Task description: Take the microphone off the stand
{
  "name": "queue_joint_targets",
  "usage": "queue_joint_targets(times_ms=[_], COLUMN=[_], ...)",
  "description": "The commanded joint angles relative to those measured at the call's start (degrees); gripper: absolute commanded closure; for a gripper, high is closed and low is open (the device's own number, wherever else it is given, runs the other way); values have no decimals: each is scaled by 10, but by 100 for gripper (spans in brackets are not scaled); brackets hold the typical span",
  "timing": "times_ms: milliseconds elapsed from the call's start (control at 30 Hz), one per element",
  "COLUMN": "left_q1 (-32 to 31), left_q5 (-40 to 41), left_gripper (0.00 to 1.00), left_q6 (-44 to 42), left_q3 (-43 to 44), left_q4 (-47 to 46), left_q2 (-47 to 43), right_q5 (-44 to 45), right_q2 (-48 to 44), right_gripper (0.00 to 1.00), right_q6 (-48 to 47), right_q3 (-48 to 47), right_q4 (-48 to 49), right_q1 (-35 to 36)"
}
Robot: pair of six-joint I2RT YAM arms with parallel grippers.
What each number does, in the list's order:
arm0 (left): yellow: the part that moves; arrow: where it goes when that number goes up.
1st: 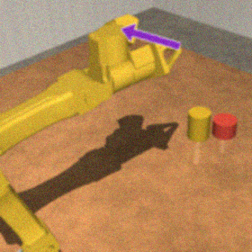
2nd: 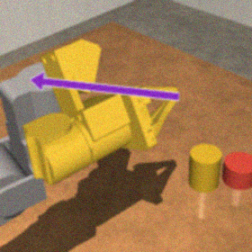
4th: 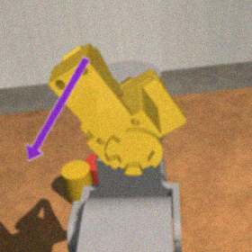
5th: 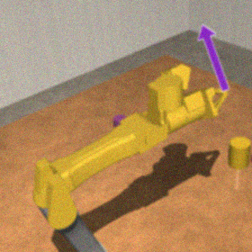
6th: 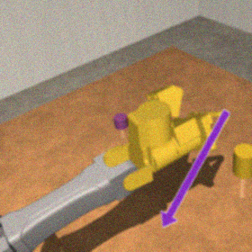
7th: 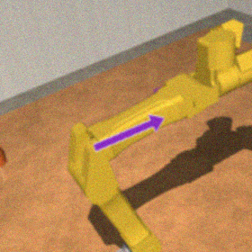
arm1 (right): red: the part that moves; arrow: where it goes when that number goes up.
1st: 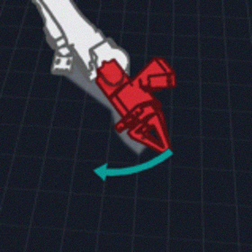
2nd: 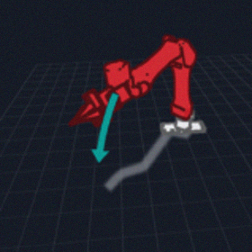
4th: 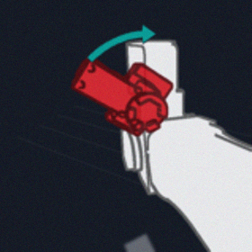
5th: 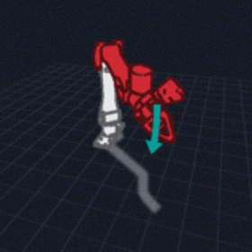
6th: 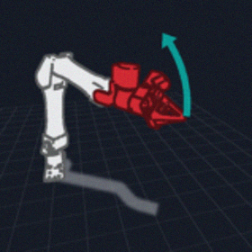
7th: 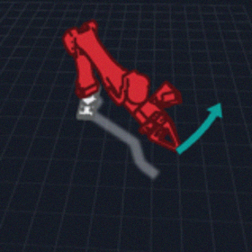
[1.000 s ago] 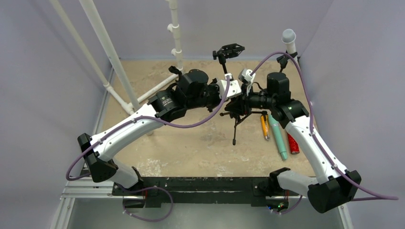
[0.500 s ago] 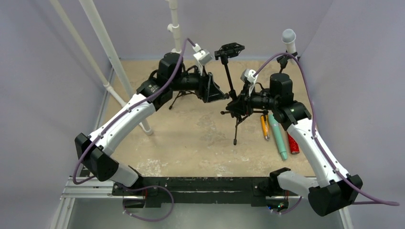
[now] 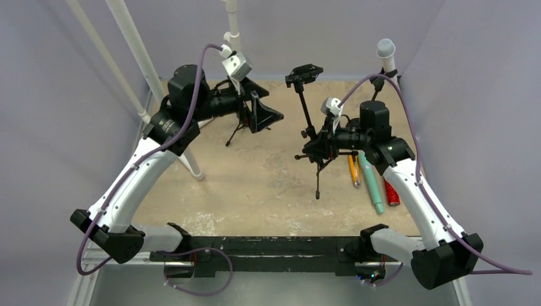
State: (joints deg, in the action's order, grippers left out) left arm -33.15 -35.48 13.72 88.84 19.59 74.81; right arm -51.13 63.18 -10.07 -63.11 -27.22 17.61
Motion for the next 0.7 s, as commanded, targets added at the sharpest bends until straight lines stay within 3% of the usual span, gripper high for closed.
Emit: queue_joint_targets(times_ms=[0,133,367,500,667], left_q1=[1,-12,-63,-95,-114], left_q5=[67,102,119,142,149], left_gripper=[10,9,6,5,5], left_q6=[-221,-378,-575,-640,-643], left_q3=[72,98,104,113,116], left_q4=[54,99,134,142,134], left_q2=[-9,7,30,59,78], right_q5=[-78,-108,-136,-141,-141], right_q2=[-26,-28,-31,-35,-40], right_gripper=[100,100,100,100,100], right_q6=[-46,-71,-74,-64,-63], right_q3=[2,7,15,35,52], right_q4=[-6,-35,-42,-29,-31], right_q1=[-2,-2,-2,-2,-2])
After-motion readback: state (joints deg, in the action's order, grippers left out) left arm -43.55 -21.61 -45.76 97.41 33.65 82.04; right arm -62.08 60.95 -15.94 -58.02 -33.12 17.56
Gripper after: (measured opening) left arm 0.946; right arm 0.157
